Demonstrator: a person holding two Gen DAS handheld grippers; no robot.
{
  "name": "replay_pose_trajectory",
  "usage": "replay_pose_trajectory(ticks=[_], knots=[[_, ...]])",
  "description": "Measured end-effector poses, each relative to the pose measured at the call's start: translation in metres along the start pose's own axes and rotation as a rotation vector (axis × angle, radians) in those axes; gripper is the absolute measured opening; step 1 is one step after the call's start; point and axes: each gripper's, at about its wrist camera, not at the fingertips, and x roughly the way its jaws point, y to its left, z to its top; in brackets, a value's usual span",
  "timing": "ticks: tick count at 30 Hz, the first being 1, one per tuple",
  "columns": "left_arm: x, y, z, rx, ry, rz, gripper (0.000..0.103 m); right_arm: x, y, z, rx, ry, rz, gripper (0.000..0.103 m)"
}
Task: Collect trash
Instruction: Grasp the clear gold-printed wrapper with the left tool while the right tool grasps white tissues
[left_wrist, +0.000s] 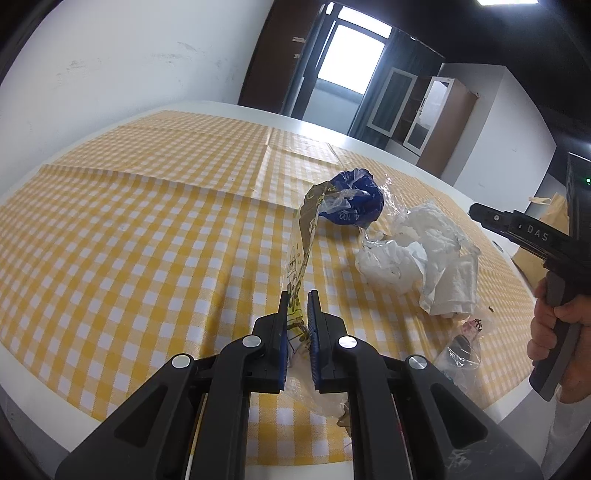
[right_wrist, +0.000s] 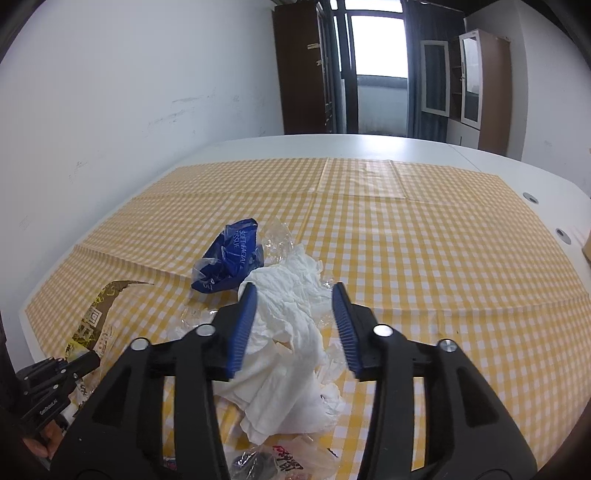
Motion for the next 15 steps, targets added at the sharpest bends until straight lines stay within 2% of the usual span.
replay_pose_trajectory(ticks=[5,8,9,12,13,15], knots=[[0.002,0.000,0.001,-0.002,0.002,-0.009,0.009,0.019,0.008,0.001,-0.020,0.033,-0.001,0.052],[0.004,-0.001,0.000,0.003,0.009,-0.011,0.009,0.030,0.011,0.001,-0.033,0.057,-0.014,0.051],[0.005,0.000,0.000,0.005,0.011,-0.010,0.009,0.034,0.011,0.000,-0.033,0.068,-0.019,0.049],[0.008,-0.001,-0.001,0.013,0.018,-0.010,0.009,0.040,0.012,-0.001,-0.050,0.081,-0.038,0.025],[0.008,-0.001,-0.002,0.013,0.020,-0.013,0.009,0.042,0.012,-0.001,-0.054,0.084,-0.039,0.013],[0.007,-0.002,-0.002,0.017,0.021,-0.020,0.009,0.042,0.011,-0.003,-0.051,0.084,-0.026,0.006]])
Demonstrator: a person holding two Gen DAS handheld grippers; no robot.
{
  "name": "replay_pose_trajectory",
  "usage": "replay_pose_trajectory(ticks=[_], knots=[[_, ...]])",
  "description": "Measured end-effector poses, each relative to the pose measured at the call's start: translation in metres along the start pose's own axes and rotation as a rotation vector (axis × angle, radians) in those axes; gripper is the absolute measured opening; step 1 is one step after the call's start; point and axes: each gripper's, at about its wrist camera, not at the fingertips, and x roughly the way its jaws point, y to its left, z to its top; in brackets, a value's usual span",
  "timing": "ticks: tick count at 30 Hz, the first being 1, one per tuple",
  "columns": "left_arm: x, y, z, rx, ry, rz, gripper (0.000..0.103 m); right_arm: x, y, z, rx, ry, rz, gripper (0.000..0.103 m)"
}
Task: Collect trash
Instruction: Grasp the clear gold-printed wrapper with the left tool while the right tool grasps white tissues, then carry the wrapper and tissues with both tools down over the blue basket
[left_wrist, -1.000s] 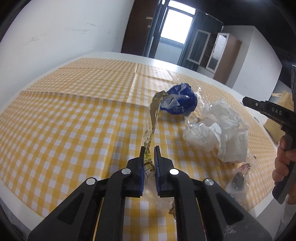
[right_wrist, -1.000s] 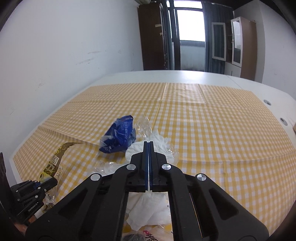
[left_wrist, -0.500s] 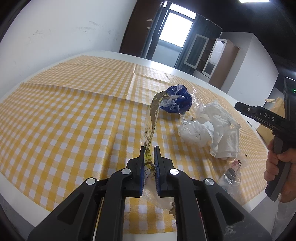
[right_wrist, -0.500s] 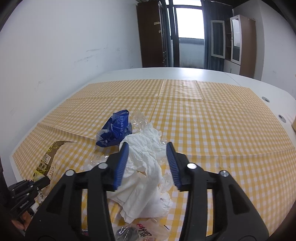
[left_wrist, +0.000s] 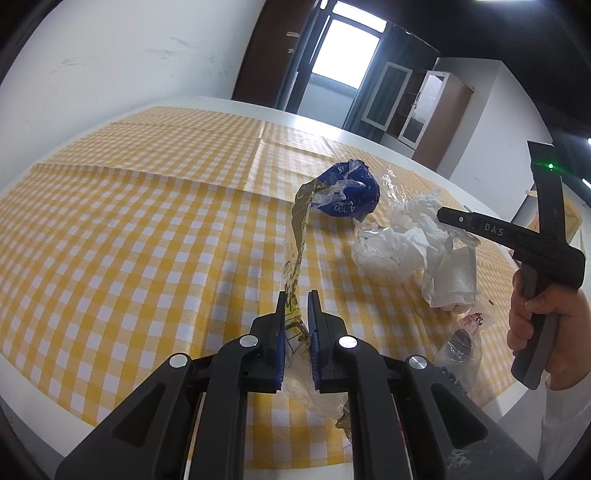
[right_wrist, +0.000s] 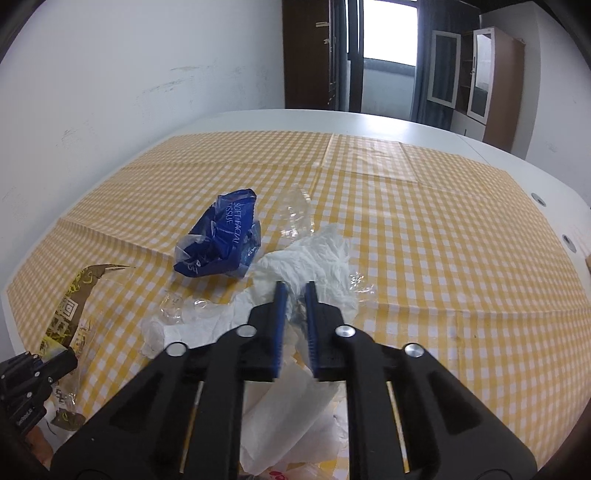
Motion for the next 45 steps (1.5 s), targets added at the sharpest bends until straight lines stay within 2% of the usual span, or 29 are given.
replay_pose_trajectory(ticks=[7,19,30,45], knots=[[-0.008,-0.005,-0.001,0.009,-0.017,-0.007,0.009,-0.020,-0.001,0.001,0.007,-0.070,0.022,0.004],[-0.050,-0.014,0.000,0.021,-0.090,-0.035,0.009,-0.089,0.006,-0.004,0.007,-0.219,0.060,0.004],[-0.082,-0.015,-0.018,0.021,-0.105,-0.074,0.009,-0.142,0.030,-0.047,-0.014,-0.255,0.129,0.004],[-0.137,-0.020,-0.068,0.054,-0.109,-0.127,0.009,-0.201,0.052,-0.121,-0.042,-0.259,0.215,0.004]])
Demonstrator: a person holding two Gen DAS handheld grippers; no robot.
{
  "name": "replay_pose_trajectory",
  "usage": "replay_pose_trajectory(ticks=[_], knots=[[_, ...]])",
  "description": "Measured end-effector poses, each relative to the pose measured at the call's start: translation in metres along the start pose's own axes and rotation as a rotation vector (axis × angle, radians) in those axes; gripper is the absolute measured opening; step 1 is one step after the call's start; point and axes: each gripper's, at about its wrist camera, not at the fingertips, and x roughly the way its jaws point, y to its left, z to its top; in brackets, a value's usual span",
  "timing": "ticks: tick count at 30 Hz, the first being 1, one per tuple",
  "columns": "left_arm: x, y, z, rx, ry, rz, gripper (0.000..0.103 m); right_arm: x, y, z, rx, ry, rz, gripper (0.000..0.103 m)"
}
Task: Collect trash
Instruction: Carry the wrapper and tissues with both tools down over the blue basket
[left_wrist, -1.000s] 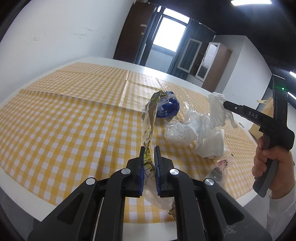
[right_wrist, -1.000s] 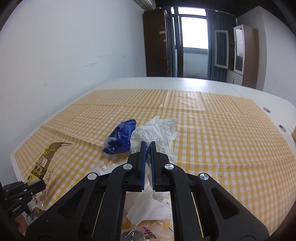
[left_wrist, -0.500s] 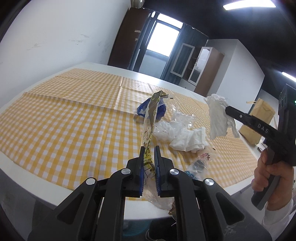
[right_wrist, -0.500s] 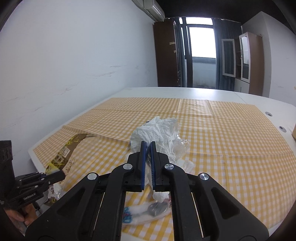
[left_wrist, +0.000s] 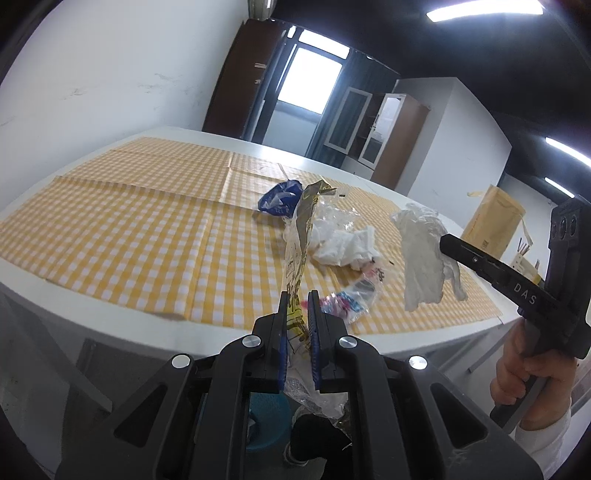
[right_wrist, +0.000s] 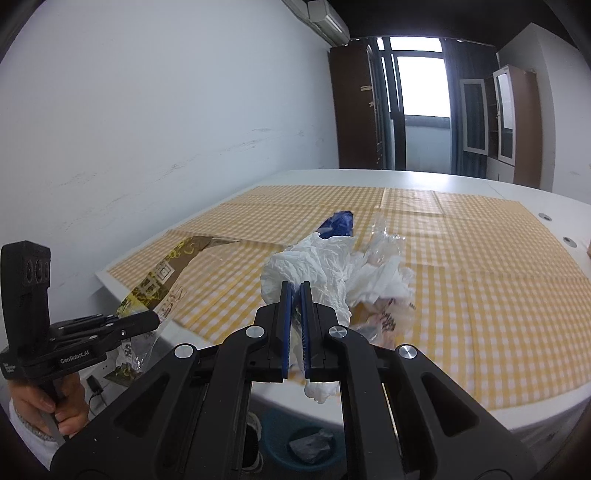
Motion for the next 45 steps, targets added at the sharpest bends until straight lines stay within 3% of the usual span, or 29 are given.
replay_pose_trajectory(ticks=[13,18,22,26,35,40,45], knots=[[-0.026,-0.010,-0.053,0.048,0.087,-0.061,0.009,-0.049,0.028,-0.049,-0.017,0.035,0.028,0.004],[-0.034,-0.005,-0.075,0.053,0.126,-0.064,0.009,-0.056,0.040,-0.076,-0.066,0.088,0.021,0.004],[-0.029,-0.002,-0.100,0.052,0.200,-0.084,0.009,-0.055,0.046,-0.106,-0.088,0.143,0.004,0.004],[-0.010,0.000,-0.123,0.040,0.282,-0.090,0.009,-0.045,0.042,-0.134,-0.041,0.214,0.015,0.004],[0.041,0.023,-0.157,-0.001,0.410,-0.028,0.009,-0.003,0.035,-0.172,-0.011,0.321,0.005,0.004],[0.071,0.035,-0.172,-0.014,0.453,-0.022,0.009,0.031,0.026,-0.195,0.016,0.375,0.007,0.004],[0.116,0.051,-0.196,0.004,0.540,0.041,0.008,0.075,0.022,-0.225,0.035,0.467,-0.014,0.004]])
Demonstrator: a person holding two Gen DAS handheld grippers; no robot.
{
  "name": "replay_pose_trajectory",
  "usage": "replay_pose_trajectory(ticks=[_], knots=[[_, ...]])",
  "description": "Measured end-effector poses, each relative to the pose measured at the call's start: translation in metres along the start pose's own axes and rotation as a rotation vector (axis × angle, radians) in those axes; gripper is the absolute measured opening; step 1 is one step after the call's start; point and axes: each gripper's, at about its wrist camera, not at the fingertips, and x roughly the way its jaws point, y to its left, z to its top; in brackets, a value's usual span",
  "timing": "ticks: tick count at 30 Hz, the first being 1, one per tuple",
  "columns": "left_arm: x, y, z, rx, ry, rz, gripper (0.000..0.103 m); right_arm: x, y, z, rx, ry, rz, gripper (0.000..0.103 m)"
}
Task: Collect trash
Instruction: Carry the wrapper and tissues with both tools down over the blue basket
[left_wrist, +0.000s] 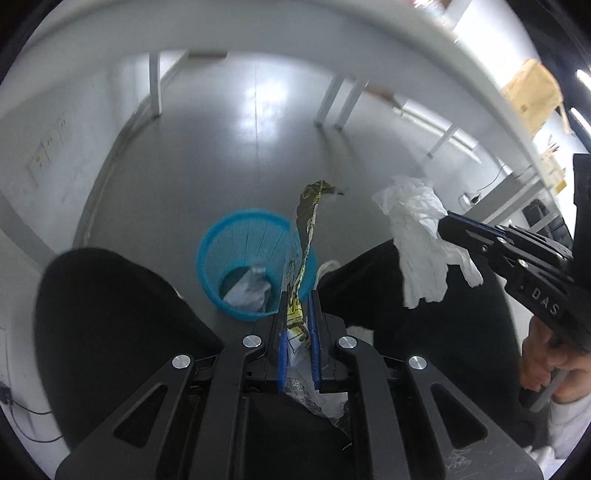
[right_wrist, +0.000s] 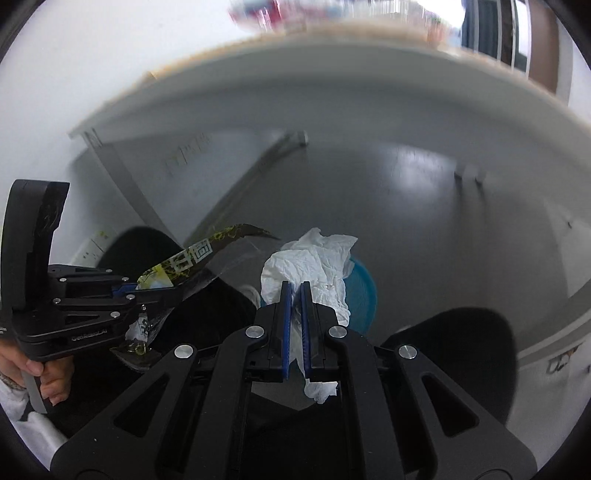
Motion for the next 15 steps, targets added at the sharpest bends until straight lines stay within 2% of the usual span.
replay_pose_trajectory(ticks=[5,15], knots=[[0.034,0.013,0.013,-0.009,0.065,0.044,0.008,0.037,-0.006,0.004,0.041,0.052,-0.011,0.004],[0.087,0.045,0.045,-0.118,0.163,0.013,0.008,0.104,-0.024,-0.004,0.138,0.190,-0.021,0.004]])
